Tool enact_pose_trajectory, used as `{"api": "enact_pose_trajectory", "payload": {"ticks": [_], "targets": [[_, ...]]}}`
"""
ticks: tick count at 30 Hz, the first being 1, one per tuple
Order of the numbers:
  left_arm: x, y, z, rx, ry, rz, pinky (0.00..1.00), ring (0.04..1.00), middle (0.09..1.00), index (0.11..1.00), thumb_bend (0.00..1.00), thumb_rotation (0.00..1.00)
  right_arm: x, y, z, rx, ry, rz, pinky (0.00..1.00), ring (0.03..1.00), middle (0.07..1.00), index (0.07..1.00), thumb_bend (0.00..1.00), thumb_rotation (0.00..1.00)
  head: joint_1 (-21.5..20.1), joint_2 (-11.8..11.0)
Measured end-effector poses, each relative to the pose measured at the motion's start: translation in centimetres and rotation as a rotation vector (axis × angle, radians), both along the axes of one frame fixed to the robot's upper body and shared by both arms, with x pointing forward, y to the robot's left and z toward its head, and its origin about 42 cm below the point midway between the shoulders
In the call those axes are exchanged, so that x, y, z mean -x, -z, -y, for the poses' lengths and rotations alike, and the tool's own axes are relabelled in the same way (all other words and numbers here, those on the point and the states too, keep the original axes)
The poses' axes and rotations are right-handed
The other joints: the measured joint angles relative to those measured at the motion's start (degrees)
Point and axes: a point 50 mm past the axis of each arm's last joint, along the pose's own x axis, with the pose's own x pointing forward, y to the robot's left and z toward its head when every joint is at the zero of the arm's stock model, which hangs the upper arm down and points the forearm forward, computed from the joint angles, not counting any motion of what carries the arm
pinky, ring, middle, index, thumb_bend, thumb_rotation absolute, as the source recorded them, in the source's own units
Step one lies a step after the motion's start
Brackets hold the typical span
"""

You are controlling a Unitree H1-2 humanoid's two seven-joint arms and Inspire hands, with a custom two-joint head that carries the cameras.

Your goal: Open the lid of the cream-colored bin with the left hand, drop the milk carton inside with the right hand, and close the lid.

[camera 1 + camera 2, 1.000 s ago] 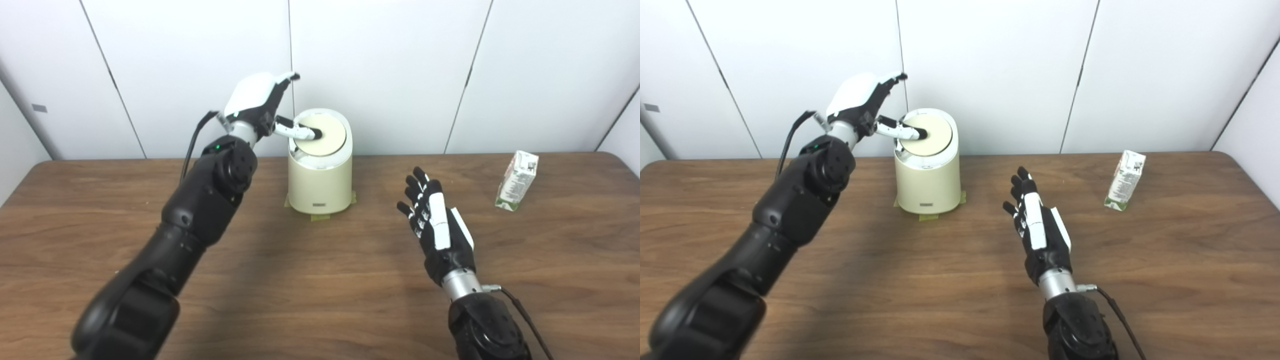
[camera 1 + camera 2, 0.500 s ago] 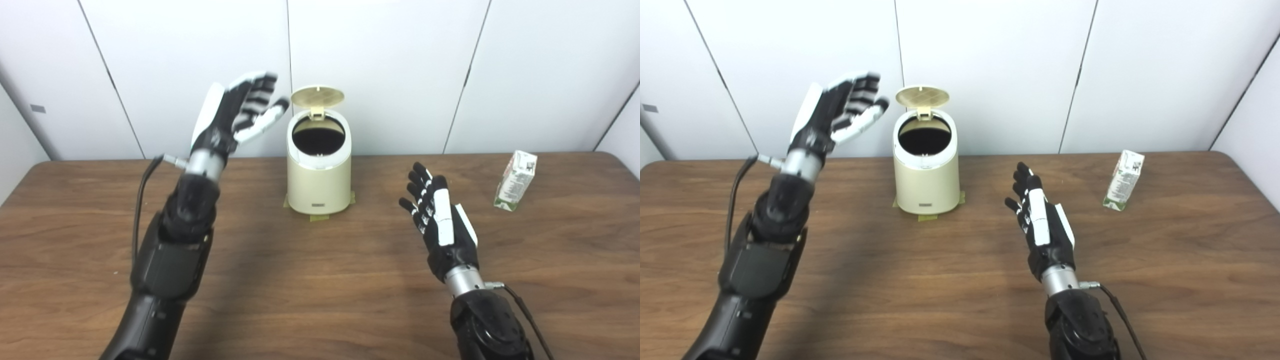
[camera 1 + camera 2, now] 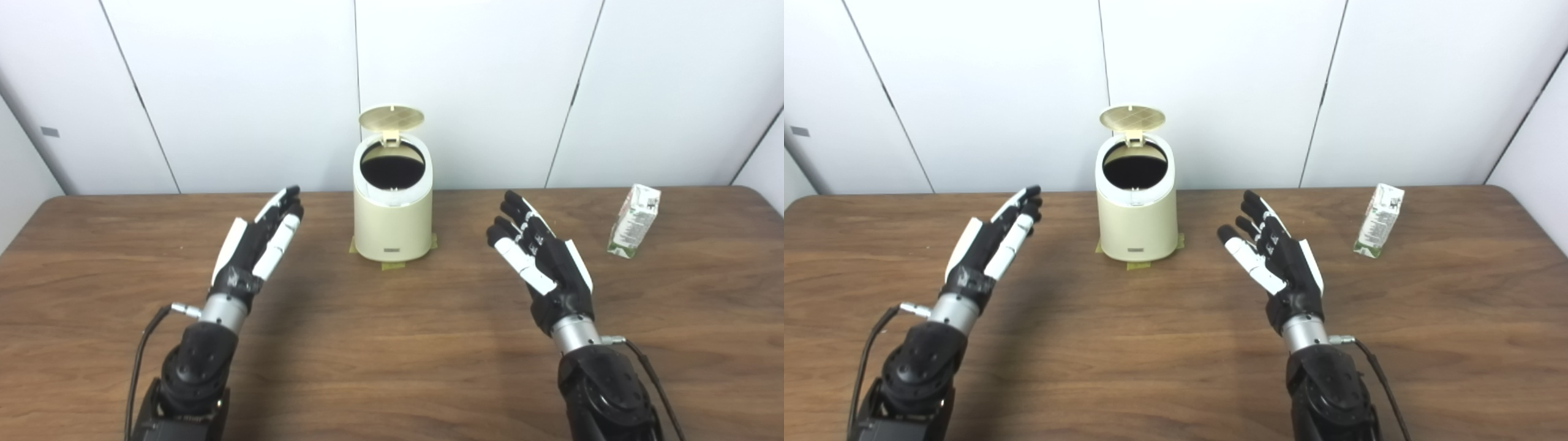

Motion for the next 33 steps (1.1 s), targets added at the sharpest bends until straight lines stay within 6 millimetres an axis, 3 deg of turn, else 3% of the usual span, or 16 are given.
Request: {"api": "enact_pose_trajectory", "payload": {"ticks": [2, 5, 6, 10, 14, 19, 25, 29, 33], "targets": [[0.4, 0.3, 0.2, 0.021, 0.006, -0.012, 0.92, 0.943, 0.957, 0.976, 0.49, 1.0, 0.0, -0.2, 0.9, 0.04, 0.023, 0.008, 0.94, 0.92, 0.923, 0.881, 0.74, 0.15, -1.5, 0.09], [0.6, 0.3, 0.5, 0.038, 0.016, -0.02, 0.95, 0.956, 0.961, 0.977, 0.48, 1.0, 0.3, -0.5, 3.0, 0.095, 0.097, 0.014, 0.86, 0.859, 0.879, 0.86, 0.78, 0.13, -5.79, 0.09], [0.6, 0.2, 0.5, 0.04, 0.019, -0.02, 0.94, 0.954, 0.96, 0.978, 0.47, 1.0, 0.7, -0.9, 3.9, 0.128, 0.127, 0.014, 0.85, 0.849, 0.871, 0.853, 0.78, 0.12, -9.72, 0.0], [0.6, 0.1, 0.1, 0.032, 0.039, -0.022, 0.94, 0.954, 0.961, 0.974, 0.48, 1.0, 2.5, -2.9, 6.3, 0.209, 0.206, 0.016, 0.8, 0.852, 0.866, 0.851, 0.77, 0.03, -14.41, -0.35], [0.1, -0.2, 0.4, 0.059, 0.067, -0.018, 0.96, 0.963, 0.968, 0.974, 0.47, 1.0, 3.9, -3.5, 7.7, 0.261, 0.254, 0.009, 0.77, 0.848, 0.857, 0.853, 0.78, 0.01, -16.53, -0.79], [-0.2, 0.0, -0.1, 0.047, 0.073, -0.024, 0.94, 0.955, 0.973, 0.982, 0.47, 0.98, 4.9, -3.6, 11.0, 0.38, 0.328, -0.022, 0.76, 0.853, 0.855, 0.868, 0.86, 0.03, -17.76, -1.14], [-0.4, 0.1, -0.4, 0.023, 0.092, -0.035, 1.0, 0.977, 0.977, 0.977, 0.45, 1.0, 2.7, -3.7, 13.1, 0.527, 0.355, -0.062, 0.73, 0.861, 0.899, 0.888, 0.93, 0.13, -18.11, -1.41], [-0.5, 0.0, -1.0, -0.004, 0.1, -0.04, 1.0, 0.999, 0.999, 0.986, 0.43, 1.0, 1.2, -5.0, 14.0, 0.622, 0.386, -0.049, 0.7, 0.881, 0.931, 0.904, 0.93, 0.13, -18.47, -1.58], [-0.4, -0.1, -1.5, -0.023, 0.106, -0.061, 0.99, 1.0, 1.0, 0.991, 0.39, 1.0, -1.3, -6.4, 15.0, 0.716, 0.395, -0.051, 0.78, 0.915, 0.951, 0.927, 0.96, 0.1, -18.47, -1.58]]}}
